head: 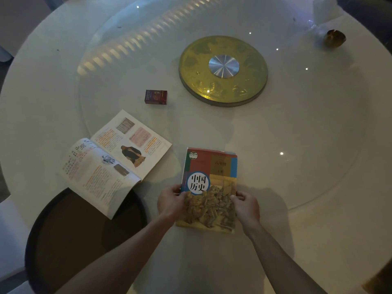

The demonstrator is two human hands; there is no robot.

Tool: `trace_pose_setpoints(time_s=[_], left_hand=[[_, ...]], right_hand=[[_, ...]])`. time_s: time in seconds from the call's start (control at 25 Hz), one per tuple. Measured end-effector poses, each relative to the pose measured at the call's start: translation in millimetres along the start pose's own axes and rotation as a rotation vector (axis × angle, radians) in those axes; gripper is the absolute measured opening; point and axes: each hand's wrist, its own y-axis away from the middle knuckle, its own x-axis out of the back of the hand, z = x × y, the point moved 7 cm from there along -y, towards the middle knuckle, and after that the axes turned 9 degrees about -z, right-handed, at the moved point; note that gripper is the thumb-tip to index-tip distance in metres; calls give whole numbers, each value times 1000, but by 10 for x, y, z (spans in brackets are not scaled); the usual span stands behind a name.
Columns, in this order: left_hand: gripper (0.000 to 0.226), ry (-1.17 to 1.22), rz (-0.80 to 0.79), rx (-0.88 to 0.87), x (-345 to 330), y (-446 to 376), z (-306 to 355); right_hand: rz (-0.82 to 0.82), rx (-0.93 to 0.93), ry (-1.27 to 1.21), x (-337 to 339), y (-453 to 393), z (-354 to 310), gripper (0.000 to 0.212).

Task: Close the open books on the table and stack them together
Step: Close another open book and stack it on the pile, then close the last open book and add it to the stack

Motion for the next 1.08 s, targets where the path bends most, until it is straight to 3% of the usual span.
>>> trace_pose_setpoints(time_s=[0.2, 0.48, 0.64, 0.72, 0.8, 0.92, 1.08], left_hand=[[30, -92, 35, -24, 25, -334, 401], [34, -198, 103, -76, -12, -377, 420], [36, -132, 68, -90, 50, -403, 413], [42, -71, 54, -96, 167, -376, 409], [47, 5, 81, -122, 387, -345, 428], [42, 131, 201, -151, 1021, -278, 419], [38, 284, 379, -108, 1878, -166, 160]], right_hand=[[32, 57, -10, 149, -278, -337, 4], [7, 95, 152, 139, -425, -414, 16], [12, 77, 207, 118, -366, -521, 23], [126, 149, 324, 88, -251, -784, 41], [206, 338, 399, -33, -105, -1194, 50], [57, 564, 424, -516, 45, -1860, 47], [-251, 607, 520, -1256, -20, -2447, 48]])
